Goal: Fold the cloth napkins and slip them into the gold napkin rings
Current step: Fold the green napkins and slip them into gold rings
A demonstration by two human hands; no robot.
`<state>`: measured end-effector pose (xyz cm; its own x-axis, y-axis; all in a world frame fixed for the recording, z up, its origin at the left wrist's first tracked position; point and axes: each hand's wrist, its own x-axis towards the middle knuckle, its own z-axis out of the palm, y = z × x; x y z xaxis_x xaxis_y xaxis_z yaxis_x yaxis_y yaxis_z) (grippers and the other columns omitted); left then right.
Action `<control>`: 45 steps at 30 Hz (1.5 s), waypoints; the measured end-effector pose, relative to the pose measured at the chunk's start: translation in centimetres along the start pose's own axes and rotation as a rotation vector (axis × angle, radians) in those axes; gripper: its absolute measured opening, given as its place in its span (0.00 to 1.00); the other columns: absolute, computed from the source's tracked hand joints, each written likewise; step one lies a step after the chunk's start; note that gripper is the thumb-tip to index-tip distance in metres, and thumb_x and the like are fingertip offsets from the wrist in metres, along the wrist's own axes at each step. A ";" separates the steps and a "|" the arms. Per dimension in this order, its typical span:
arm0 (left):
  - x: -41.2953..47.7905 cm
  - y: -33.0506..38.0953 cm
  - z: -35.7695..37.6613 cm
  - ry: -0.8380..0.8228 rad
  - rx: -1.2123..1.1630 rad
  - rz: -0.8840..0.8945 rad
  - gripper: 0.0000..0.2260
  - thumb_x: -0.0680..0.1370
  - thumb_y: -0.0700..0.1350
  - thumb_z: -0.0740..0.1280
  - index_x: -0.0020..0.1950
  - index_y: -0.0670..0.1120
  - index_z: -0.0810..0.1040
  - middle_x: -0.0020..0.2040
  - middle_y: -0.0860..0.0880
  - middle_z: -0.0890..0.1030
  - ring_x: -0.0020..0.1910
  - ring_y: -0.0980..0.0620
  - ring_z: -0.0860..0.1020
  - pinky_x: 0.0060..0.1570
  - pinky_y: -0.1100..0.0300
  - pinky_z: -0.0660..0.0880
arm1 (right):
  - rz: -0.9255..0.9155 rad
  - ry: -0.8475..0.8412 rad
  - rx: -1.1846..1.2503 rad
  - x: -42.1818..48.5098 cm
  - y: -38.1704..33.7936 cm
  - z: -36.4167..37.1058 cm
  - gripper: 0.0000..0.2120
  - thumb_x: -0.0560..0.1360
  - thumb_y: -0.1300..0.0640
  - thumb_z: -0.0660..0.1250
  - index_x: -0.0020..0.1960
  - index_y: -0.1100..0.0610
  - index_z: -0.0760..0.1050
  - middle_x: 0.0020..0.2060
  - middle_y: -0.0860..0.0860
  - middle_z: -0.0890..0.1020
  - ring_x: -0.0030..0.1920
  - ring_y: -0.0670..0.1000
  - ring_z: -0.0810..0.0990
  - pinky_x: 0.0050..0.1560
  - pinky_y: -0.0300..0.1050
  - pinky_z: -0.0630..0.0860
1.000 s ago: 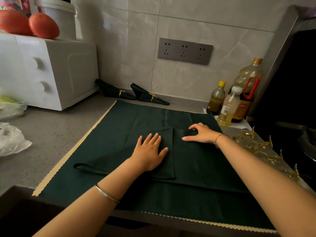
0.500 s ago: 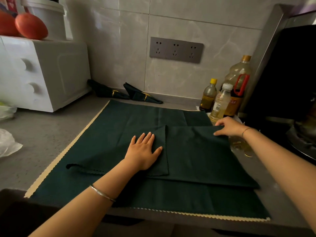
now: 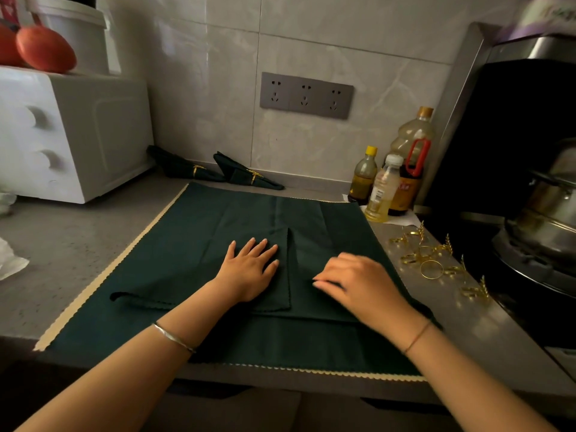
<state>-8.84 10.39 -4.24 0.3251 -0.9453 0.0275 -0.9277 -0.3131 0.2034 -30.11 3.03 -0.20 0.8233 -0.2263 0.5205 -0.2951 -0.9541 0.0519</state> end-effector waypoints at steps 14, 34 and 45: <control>0.0 0.1 -0.6 -0.033 0.051 -0.037 0.24 0.83 0.56 0.44 0.79 0.52 0.47 0.79 0.51 0.48 0.78 0.50 0.43 0.73 0.46 0.36 | 0.018 0.046 0.013 -1.1 -4.1 3.0 0.03 0.68 0.51 0.74 0.37 0.49 0.82 0.33 0.41 0.78 0.35 0.42 0.76 0.33 0.33 0.70; -0.9 2.1 -0.2 -0.124 0.057 0.101 0.26 0.82 0.60 0.45 0.78 0.54 0.42 0.79 0.54 0.43 0.77 0.51 0.41 0.74 0.47 0.37 | 0.485 -0.407 0.154 8.1 0.6 7.1 0.23 0.82 0.60 0.49 0.76 0.57 0.54 0.76 0.51 0.56 0.76 0.50 0.53 0.74 0.47 0.50; -0.7 1.9 -0.5 -0.125 0.046 0.090 0.27 0.82 0.60 0.45 0.78 0.53 0.42 0.79 0.53 0.43 0.77 0.52 0.41 0.74 0.47 0.37 | 0.463 -0.524 0.102 2.2 1.4 6.1 0.25 0.83 0.47 0.41 0.78 0.52 0.43 0.77 0.45 0.45 0.76 0.44 0.43 0.75 0.44 0.41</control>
<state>-10.72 10.50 -3.43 0.2171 -0.9729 -0.0792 -0.9605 -0.2274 0.1606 -25.75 0.02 -4.14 0.7565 -0.6539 -0.0107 -0.6458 -0.7445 -0.1693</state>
